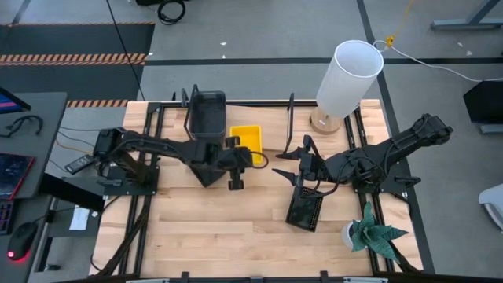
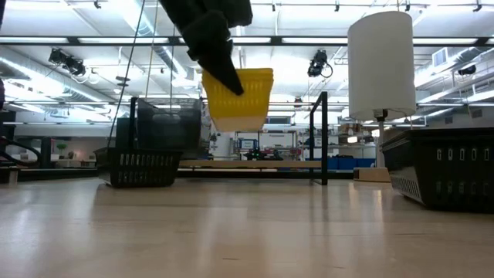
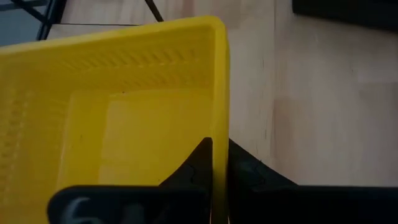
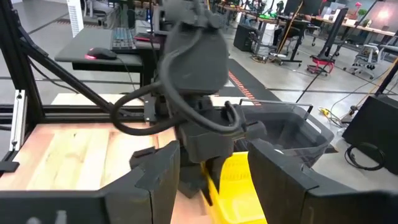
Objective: Stack baskets on shelf by color
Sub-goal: Put the stacked yellow bins on the shelf
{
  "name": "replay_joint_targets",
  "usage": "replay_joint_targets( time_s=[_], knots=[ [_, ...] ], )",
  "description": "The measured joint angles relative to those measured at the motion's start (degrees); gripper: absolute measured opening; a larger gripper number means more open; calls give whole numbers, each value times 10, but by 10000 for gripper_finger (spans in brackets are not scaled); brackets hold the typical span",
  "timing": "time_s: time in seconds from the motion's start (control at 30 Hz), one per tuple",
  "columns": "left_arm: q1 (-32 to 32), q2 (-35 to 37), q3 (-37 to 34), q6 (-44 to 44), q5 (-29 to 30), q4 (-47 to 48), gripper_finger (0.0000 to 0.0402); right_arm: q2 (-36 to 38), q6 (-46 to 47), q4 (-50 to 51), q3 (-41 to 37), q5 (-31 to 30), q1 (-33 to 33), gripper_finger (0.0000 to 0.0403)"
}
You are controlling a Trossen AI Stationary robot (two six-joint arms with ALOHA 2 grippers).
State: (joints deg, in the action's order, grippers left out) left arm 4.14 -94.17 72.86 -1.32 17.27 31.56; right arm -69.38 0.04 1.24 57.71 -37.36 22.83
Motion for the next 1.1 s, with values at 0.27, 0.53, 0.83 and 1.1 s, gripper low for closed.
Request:
replay_joint_targets(
  time_s=[0.27,0.53,0.83,1.1],
  knots=[
    [-43,0,-2,-57,-25,32,23,0,4,1,0,0,5,195],
    [-83,0,-2,-93,-26,36,20,0,-2,1,0,0,21,195],
    [-136,-23,-2,-123,-80,-52,29,3,-20,2,0,-1,24,195],
    [-162,-78,-2,-130,-81,-46,30,7,-33,1,0,-19,38,195]
  ],
)
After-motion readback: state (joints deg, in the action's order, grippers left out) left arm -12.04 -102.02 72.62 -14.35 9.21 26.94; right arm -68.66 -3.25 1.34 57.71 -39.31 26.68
